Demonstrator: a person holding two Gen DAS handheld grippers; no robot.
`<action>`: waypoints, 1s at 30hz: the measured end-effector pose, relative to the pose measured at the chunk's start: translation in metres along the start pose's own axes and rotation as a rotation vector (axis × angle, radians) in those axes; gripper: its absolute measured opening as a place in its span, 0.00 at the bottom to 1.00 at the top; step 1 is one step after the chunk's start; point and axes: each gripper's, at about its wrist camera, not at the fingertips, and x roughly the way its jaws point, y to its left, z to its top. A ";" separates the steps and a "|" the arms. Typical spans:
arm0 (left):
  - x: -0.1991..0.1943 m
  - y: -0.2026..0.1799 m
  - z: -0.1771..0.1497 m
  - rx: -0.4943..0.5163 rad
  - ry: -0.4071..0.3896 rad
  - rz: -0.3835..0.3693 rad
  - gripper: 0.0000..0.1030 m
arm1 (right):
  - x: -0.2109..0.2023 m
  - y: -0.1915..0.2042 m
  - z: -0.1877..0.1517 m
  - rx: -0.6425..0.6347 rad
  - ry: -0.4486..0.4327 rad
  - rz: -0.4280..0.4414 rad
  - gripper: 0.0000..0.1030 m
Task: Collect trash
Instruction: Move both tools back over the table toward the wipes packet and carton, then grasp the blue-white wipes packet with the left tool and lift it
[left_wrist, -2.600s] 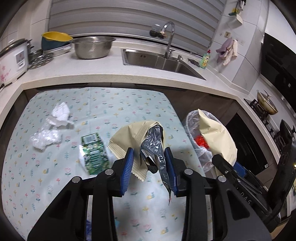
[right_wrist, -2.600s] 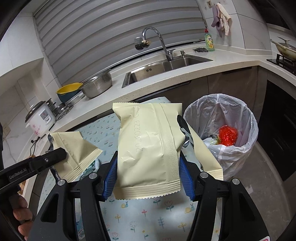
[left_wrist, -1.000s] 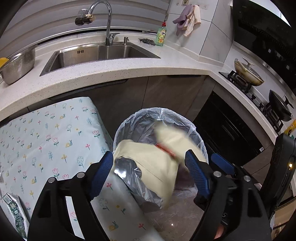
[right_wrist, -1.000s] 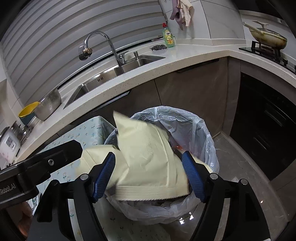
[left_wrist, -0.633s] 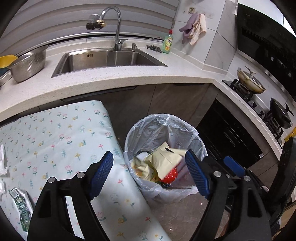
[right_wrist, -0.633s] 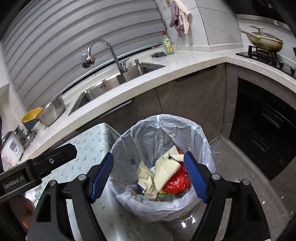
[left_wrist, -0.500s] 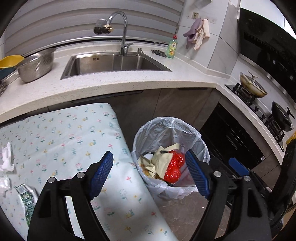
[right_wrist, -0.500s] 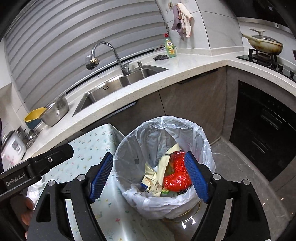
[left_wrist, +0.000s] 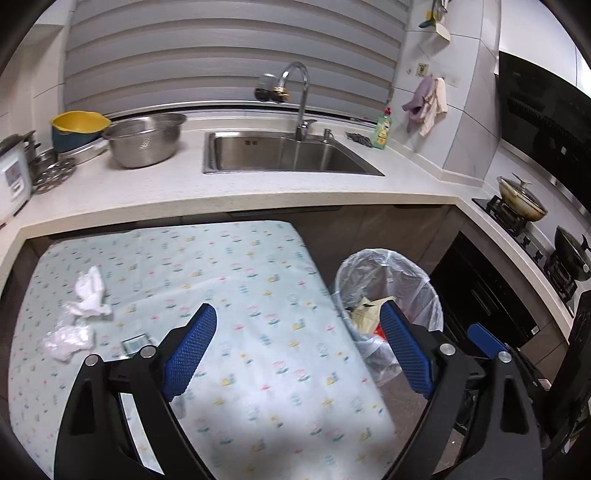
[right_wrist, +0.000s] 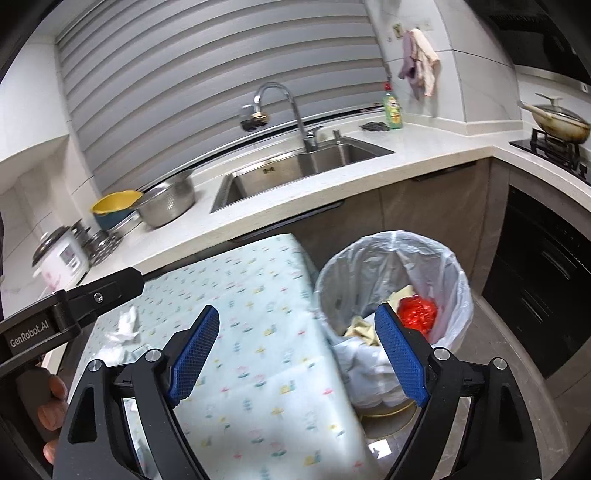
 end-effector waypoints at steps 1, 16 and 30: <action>-0.005 0.006 -0.002 -0.005 0.000 0.010 0.83 | -0.003 0.007 -0.003 -0.004 0.002 0.009 0.80; -0.082 0.112 -0.068 -0.093 0.048 0.140 0.84 | -0.034 0.120 -0.063 -0.116 0.072 0.136 0.80; -0.098 0.144 -0.166 -0.095 0.179 0.164 0.91 | -0.039 0.147 -0.113 -0.136 0.148 0.138 0.80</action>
